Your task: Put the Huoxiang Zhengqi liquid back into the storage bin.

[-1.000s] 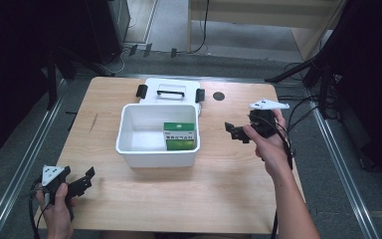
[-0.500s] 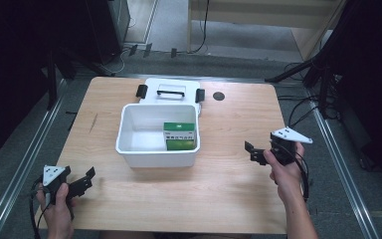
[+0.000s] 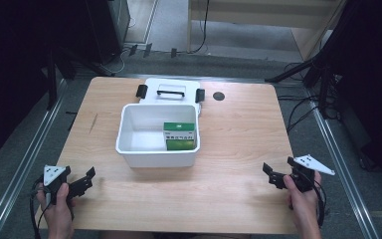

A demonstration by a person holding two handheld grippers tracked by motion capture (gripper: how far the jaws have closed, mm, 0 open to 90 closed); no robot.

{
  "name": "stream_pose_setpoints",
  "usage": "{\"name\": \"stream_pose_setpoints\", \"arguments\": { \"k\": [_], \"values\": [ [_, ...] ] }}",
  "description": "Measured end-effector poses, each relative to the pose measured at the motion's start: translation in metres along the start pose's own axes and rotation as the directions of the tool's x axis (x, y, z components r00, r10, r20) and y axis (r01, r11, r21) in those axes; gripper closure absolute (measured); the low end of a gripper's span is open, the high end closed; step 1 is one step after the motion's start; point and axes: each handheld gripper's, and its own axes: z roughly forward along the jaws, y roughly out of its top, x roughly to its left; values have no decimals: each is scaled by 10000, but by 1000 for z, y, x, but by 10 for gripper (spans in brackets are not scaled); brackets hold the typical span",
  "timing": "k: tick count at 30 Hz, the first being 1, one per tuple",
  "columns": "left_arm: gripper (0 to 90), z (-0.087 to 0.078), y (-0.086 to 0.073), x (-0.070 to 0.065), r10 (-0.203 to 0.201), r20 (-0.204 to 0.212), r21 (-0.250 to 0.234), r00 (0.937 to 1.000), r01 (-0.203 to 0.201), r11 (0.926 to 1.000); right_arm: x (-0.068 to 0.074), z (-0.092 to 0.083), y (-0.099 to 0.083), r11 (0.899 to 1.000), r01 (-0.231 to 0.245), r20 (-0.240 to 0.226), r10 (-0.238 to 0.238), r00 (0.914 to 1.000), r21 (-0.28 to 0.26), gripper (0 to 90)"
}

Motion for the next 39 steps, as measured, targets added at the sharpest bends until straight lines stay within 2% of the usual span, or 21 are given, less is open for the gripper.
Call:
{"name": "stream_pose_setpoints", "arguments": {
  "k": [1,5,7,13,19,22,26,29,30,34,39],
  "values": [
    [141,0,0,0,-3,-12,16,10000,3,10000,-2,-4,-6,9999,-107,46,107,9999,31,0],
    [141,0,0,0,-6,-3,37,10000,6,10000,-6,-11,-19,9999,-96,240,94,9997,101,0],
    [140,0,0,0,-5,-17,28,10000,5,10000,-9,-21,-32,9999,-27,405,21,9992,152,0],
    [140,0,0,0,-66,-17,0,10000,66,10000,-12,-38,-47,9997,-257,427,257,9988,1,0],
    [140,1,0,1,-137,-3,2,9999,137,9999,-18,-44,-57,9995,-305,538,307,9981,-48,30],
    [141,1,0,1,-78,-14,70,10000,78,9999,-20,-44,-56,9983,-544,474,554,9973,-229,38],
    [141,2,1,0,-42,-78,158,10000,43,9999,-21,-43,-57,9973,-718,474,725,9962,-167,41],
    [141,2,1,0,-111,-104,180,9999,113,9998,-21,-43,-58,9977,-670,535,676,9963,-136,43],
    [140,3,1,1,-145,-108,249,9998,148,9996,-19,-42,-58,9984,-552,721,560,9958,-127,50],
    [140,3,1,2,-251,-95,290,9996,253,9993,-17,-42,-58,9988,-466,909,474,9947,-112,59],
    [142,3,2,1,-187,-103,325,9998,190,9993,-20,-42,-57,9957,-906,1020,922,9905,-199,99]
  ]
}}
